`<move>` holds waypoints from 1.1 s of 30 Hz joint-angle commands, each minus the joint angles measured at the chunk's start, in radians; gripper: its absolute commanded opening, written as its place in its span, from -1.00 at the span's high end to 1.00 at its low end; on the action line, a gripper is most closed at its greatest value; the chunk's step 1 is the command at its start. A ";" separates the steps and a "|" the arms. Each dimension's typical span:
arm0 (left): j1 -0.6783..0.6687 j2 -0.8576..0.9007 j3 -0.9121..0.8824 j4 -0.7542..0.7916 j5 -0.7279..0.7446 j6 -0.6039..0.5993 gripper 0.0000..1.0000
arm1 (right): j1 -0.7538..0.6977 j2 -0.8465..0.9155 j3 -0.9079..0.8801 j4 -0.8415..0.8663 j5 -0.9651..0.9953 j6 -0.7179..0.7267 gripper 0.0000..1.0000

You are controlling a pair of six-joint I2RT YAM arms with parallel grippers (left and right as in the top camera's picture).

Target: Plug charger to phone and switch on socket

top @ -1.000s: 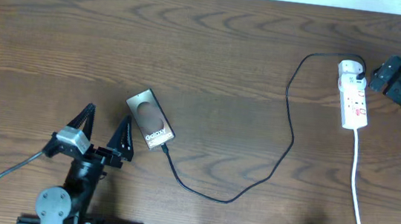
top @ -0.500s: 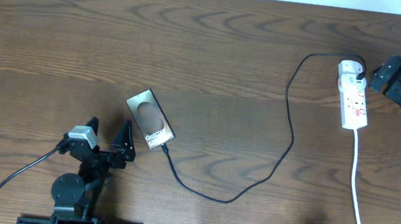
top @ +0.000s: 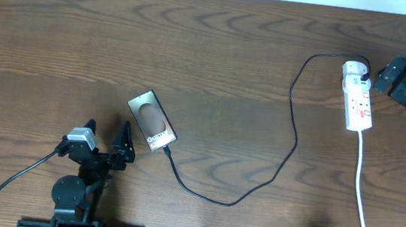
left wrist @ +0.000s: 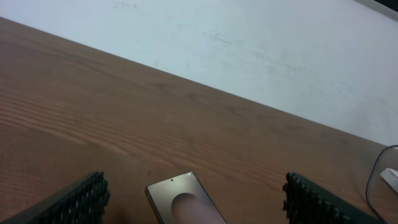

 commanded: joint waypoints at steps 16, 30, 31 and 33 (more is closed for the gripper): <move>-0.004 -0.006 -0.014 -0.041 -0.002 0.013 -0.77 | 0.004 -0.011 0.008 0.002 0.007 0.012 -0.99; -0.004 -0.006 -0.014 -0.041 -0.002 0.013 -0.77 | 0.012 -0.077 -0.012 0.005 0.011 0.020 -0.99; -0.004 -0.006 -0.014 -0.041 -0.002 0.013 -0.77 | 0.022 -0.108 -0.031 0.034 0.011 0.040 -0.98; -0.004 -0.006 -0.014 -0.041 -0.002 0.013 -0.77 | 0.047 -0.166 -0.086 0.129 0.010 0.069 -0.98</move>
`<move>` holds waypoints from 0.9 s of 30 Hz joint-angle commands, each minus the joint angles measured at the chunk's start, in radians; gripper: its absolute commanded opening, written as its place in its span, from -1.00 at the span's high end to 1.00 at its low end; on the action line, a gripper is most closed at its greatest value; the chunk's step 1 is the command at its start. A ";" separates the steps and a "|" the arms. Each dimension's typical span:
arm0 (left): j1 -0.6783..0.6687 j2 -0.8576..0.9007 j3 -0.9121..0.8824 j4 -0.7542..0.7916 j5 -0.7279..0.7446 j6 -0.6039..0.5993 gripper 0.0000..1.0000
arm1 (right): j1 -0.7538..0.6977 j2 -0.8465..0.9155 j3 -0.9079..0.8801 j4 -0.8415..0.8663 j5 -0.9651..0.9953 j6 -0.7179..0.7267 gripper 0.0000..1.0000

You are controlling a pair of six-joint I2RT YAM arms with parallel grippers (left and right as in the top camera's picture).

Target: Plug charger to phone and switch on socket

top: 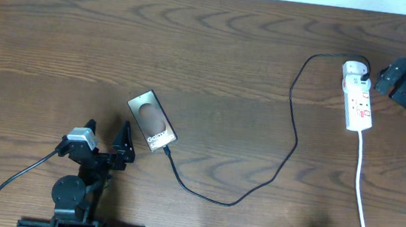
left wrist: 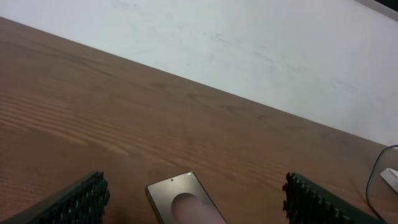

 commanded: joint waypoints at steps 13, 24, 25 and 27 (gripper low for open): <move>-0.004 -0.006 -0.015 -0.040 -0.002 0.013 -0.77 | 0.253 -0.634 -0.866 1.028 0.010 0.064 -0.99; -0.004 -0.006 -0.015 -0.040 -0.002 0.013 -0.77 | 0.273 -0.996 -1.531 1.695 0.011 0.068 -0.98; -0.004 -0.006 -0.015 -0.040 -0.002 0.013 -0.77 | 0.274 -1.024 -1.572 1.724 0.018 0.068 -0.99; -0.004 -0.006 -0.014 -0.040 -0.002 0.013 -0.77 | 0.277 -1.079 -1.643 1.748 0.034 0.067 -0.99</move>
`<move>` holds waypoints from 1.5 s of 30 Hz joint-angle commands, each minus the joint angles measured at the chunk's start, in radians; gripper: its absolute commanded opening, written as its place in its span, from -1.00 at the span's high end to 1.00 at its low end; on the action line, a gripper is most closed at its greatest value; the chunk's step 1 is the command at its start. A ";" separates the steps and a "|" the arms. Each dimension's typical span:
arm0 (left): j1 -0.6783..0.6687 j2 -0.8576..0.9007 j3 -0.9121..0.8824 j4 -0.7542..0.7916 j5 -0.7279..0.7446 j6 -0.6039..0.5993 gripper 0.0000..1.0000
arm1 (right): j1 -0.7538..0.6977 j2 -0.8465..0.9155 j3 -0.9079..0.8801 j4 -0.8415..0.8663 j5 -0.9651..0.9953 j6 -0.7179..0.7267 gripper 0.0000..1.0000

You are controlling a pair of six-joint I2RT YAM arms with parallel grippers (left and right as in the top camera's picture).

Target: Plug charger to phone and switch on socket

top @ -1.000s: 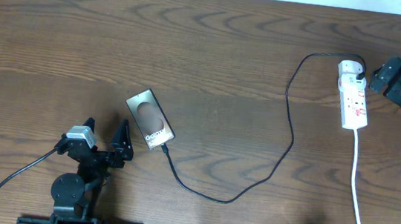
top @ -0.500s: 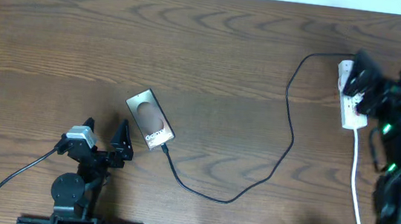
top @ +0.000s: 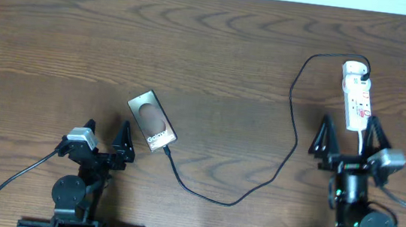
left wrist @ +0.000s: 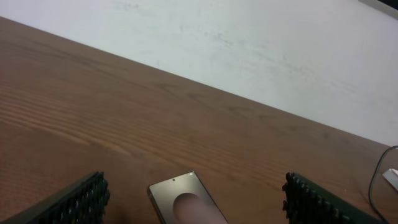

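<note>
The phone [top: 151, 121] lies face up left of centre, also seen low in the left wrist view as the phone [left wrist: 185, 200]. The black charger cable [top: 233, 202] meets the phone's near end, loops right and rises to a plug on the white power strip [top: 358, 99] at the right. My left gripper [top: 106, 133] is open just near-left of the phone; its fingers [left wrist: 79, 199] stand wide on either side of it. My right gripper [top: 350, 138] is open near the front right, just below the strip's near end. The switch's state cannot be told.
The strip's white lead [top: 361, 141] runs toward the front edge and passes under my right arm. A pale wall or floor [left wrist: 249, 50] lies beyond the table's far edge. Brown wood [top: 120, 37] fills the left and far parts of the table.
My right arm has left the strip's far-right side at the table's edge and now sits at the front right, its gripper open below the strip. Phone, cable and left gripper are unchanged.
At both earlier moments my right gripper was at the far right against the head of the power strip, while my left gripper stood open beside the phone with the cable at its near end. Now the right arm is back at the front right.
</note>
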 commanded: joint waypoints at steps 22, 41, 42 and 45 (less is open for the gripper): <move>-0.004 -0.006 -0.016 -0.037 0.005 0.010 -0.77 | 0.018 -0.329 -0.120 -0.630 0.059 0.009 -0.99; -0.004 -0.006 -0.016 -0.037 0.005 0.010 -0.77 | 0.020 -0.368 -0.120 -0.629 0.059 0.009 -0.99; -0.004 -0.006 -0.016 -0.037 0.005 0.010 -0.77 | 0.020 -0.367 -0.120 -0.629 0.059 0.009 -0.99; -0.004 -0.006 -0.016 -0.037 0.005 0.010 -0.77 | 0.020 -0.367 -0.120 -0.629 0.059 0.009 -0.98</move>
